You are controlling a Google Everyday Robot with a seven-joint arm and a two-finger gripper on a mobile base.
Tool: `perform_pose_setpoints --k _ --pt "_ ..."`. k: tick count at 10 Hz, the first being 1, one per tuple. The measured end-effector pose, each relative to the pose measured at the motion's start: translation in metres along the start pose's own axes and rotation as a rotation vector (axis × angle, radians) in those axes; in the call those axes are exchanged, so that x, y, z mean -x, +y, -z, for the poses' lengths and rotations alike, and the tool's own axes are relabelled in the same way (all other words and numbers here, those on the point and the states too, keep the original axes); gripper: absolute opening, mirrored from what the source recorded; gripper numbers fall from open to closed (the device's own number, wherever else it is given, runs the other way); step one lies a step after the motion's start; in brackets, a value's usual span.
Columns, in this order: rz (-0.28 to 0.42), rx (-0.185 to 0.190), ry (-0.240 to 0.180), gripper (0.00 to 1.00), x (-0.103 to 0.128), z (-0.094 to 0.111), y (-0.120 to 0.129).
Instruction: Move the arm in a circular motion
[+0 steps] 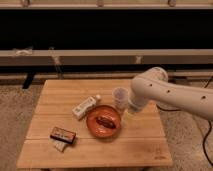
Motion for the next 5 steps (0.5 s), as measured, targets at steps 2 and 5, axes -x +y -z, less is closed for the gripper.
perform_pose_setpoints --k 2,5 --pt "0.034 -0.012 0.023 0.80 0.039 -0.003 -0.020" --pt "0.130 -0.012 0.060 0.80 0.112 -0.017 -0.011"
